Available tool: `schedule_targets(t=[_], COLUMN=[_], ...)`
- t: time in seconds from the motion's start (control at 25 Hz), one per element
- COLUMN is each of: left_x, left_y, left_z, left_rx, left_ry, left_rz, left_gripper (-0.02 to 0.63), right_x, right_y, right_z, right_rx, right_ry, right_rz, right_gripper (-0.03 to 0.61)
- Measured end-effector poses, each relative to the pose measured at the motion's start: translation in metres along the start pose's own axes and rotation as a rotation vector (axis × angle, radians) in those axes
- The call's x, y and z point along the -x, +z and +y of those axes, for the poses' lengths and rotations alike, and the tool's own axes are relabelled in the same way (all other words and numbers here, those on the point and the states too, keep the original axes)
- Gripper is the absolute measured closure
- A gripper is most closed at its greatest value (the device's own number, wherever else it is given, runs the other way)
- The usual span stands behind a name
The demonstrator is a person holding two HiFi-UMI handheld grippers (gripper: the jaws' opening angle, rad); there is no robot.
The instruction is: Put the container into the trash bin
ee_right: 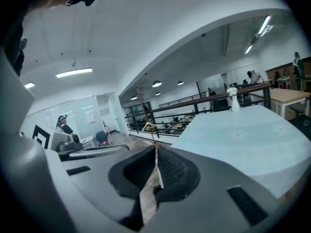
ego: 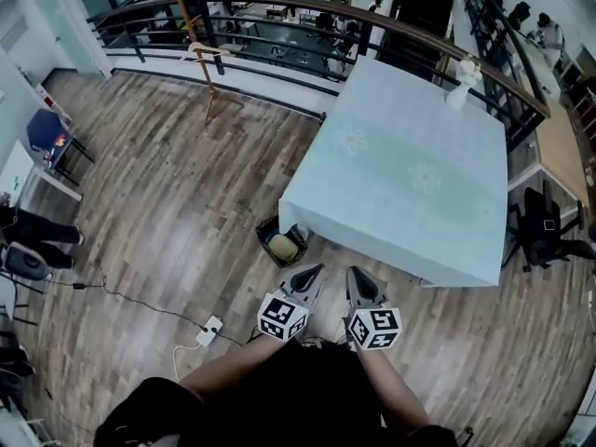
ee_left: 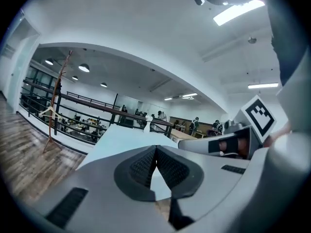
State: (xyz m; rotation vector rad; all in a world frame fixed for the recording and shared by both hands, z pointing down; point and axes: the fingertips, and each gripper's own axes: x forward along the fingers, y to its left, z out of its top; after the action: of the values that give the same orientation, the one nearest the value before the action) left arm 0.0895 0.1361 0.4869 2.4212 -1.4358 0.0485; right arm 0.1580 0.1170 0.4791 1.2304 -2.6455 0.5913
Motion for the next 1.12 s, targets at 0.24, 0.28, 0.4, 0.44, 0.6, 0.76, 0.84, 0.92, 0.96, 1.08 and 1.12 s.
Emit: schedule_targets(t=[0.24,0.28,0.4,0.44,0.6,0.76,0.84,0.92,0.96,1.08,1.12], left_x=[-0.074,-0.085,-0.106,-0.111,-0.126,-0.129,-0.13,-0.131,-0.13,-0.128,-0.126], left_y=[0.043,0.05,0.061,0.062,0.063,0.06,0.058,0.056,0.054,0.045,0.045], left_z=[-0.121,-0.14,-0.193,-0.21,-0.264,-0.291,-0.301,-0.313,-0.319,-0.33,-0.333], left_rx=[-0.034,-0.054,-0.098,-0.11,-0.179,-0.211,-0.219,-0.235,-0.241,-0.247,-0.25], left_ry=[-0.091,-0.107,-0.136,-0.146,-0.184,-0.179,-0.177,-0.183,-0.189,-0.211,-0.216], left_rz=[-0.095,-0.111,-0.144,-0.15,-0.166,-0.177,-0.17,-0.163,-0.158,-0.149,-0.151], left_gripper=[0.6,0.6,0.6,0.6,0.6,0.6,0.6,0.6,0.6,0.6,0.6], right_x=[0.115,0.128,0.167,0.178,0.212,0.237,0.248,0.257,0.261,0.268,0.271], right_y=[0.064,0.071,0.082,0.082,0.08,0.078,0.074,0.069,0.067,0.065,0.065], right_z=[-0.096,-0.108,-0.139,-0.149,-0.183,-0.193,-0.193,-0.196,-0.198,-0.199,-0.198], right_rx=[0.011,0.025,0.047,0.054,0.087,0.121,0.144,0.165,0.172,0.173,0.174], right_ry=[-0.129,-0.148,-0.203,-0.226,-0.317,-0.343,-0.364,-0.39,-0.399,-0.41,-0.411], right_rz=[-0.165,-0.182,-0.227,-0.236,-0.249,-0.258,-0.259,-0.251,-0.248,-0.255,-0.259], right_gripper=[0.537,0.537,0.537,0.538,0.538,0.54,0.543,0.545,0.545,0.545,0.545])
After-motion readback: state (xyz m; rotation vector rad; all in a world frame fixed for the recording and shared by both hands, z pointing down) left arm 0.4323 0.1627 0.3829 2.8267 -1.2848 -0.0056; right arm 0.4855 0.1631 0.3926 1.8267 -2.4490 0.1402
